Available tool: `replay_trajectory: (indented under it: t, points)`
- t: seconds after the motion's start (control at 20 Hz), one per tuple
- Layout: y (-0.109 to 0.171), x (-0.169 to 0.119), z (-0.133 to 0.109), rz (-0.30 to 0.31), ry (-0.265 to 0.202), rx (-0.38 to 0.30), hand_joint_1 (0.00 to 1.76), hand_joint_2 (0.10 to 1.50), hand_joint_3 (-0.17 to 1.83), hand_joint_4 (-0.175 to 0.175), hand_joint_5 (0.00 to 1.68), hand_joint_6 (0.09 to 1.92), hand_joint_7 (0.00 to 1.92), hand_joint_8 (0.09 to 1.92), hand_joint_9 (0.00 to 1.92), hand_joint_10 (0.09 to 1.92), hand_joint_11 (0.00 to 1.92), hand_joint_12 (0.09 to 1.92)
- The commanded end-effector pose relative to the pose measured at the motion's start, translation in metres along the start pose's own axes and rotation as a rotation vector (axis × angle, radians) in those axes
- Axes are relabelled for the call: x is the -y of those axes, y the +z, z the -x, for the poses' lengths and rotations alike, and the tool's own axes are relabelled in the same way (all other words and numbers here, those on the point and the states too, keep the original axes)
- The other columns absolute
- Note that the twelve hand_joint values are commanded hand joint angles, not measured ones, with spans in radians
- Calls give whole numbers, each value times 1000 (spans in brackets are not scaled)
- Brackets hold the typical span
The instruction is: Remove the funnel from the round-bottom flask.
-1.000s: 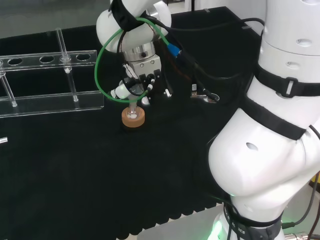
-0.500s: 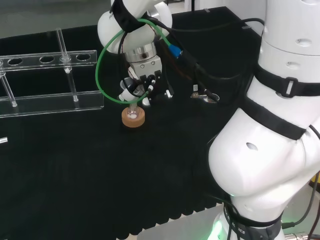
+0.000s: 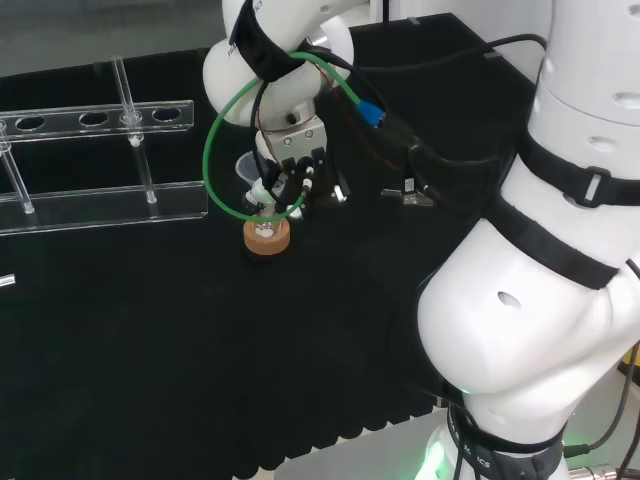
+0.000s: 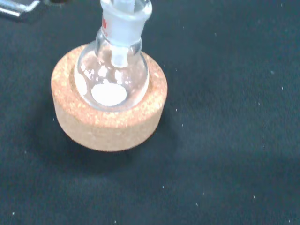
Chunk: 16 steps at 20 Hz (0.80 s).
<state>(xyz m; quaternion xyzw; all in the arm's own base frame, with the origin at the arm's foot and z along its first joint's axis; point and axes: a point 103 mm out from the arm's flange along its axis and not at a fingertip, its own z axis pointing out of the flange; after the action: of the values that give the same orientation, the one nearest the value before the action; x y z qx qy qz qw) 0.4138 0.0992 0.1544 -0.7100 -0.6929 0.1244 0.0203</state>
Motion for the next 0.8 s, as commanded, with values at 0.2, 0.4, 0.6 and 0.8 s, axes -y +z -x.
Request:
replay_trajectory:
  t: [0.2,0.4,0.6,0.8]
  points:
    - [-45,7,10,119,-44,-35,904,973,93,-175,620,1229,845,1480,1581,956,1920,818]
    - [-107,18,34,146,-40,-100,915,972,98,-175,652,1236,873,1487,1602,969,1920,854]
    - [-164,31,55,186,-35,-143,924,972,104,-175,676,1230,899,1476,1625,970,1920,887]
    - [-204,39,59,213,-52,-186,936,970,109,-175,693,1224,921,1464,1641,973,1920,908]
